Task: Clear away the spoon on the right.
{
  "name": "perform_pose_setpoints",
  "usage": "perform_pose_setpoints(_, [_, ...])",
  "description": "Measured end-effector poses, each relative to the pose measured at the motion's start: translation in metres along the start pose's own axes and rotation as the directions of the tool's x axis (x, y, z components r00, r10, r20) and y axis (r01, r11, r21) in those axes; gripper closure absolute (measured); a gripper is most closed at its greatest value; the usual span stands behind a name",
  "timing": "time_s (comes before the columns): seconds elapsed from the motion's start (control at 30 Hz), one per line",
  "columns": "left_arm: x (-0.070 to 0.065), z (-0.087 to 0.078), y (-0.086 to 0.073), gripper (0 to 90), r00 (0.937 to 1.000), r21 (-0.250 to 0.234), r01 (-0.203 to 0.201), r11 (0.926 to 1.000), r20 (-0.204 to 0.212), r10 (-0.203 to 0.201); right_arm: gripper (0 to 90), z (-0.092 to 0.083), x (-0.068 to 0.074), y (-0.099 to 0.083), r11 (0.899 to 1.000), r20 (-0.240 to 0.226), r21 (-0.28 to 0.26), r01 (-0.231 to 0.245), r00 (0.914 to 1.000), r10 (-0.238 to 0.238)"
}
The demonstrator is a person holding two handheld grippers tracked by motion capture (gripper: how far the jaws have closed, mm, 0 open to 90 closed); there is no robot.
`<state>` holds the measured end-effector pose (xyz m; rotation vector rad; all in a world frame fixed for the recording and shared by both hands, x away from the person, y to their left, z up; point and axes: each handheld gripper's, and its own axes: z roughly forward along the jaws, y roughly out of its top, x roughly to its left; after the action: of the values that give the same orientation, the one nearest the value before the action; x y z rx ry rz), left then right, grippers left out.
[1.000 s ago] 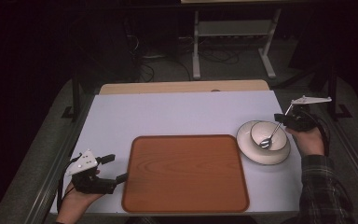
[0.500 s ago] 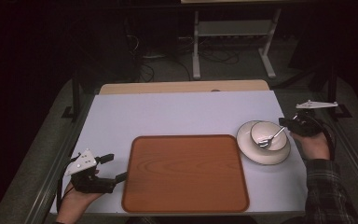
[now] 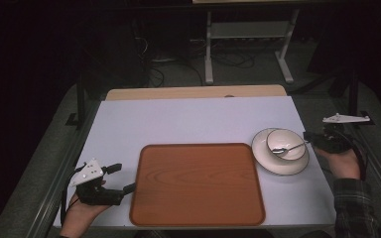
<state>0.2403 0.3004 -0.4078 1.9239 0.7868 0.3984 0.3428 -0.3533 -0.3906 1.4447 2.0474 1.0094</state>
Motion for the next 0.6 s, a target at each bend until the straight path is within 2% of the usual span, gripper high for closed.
perform_pose_setpoints(0.2, [0.000, 0.000, 0.000, 13.1, 1.0000, 0.001, -0.002, 1.0000, 0.002, 0.002, 87.4, -0.005, 0.002, 0.001, 0.999, -0.004, -0.034, -0.004, 1.0000, 0.004])
perform_pose_setpoints(0.47, [0.000, 0.000, 0.000, 13.1, 1.0000, -0.001, 0.000, 1.0000, 0.003, 0.000, 62.0, -0.016, 0.022, 0.008, 0.993, -0.011, -0.121, -0.010, 0.9999, 0.009])
perform_pose_setpoints(0.53, [0.000, 0.000, 0.000, 13.1, 1.0000, -0.001, 0.001, 1.0000, 0.003, -0.001, 57.3, -0.019, 0.026, 0.008, 0.992, -0.040, -0.120, -0.028, 0.9989, 0.023])
perform_pose_setpoints(0.6, [0.000, 0.000, 0.000, 13.1, 1.0000, -0.001, 0.002, 1.0000, 0.003, -0.002, 52.8, -0.022, 0.029, 0.006, 0.992, -0.044, -0.121, -0.030, 0.9987, 0.025])
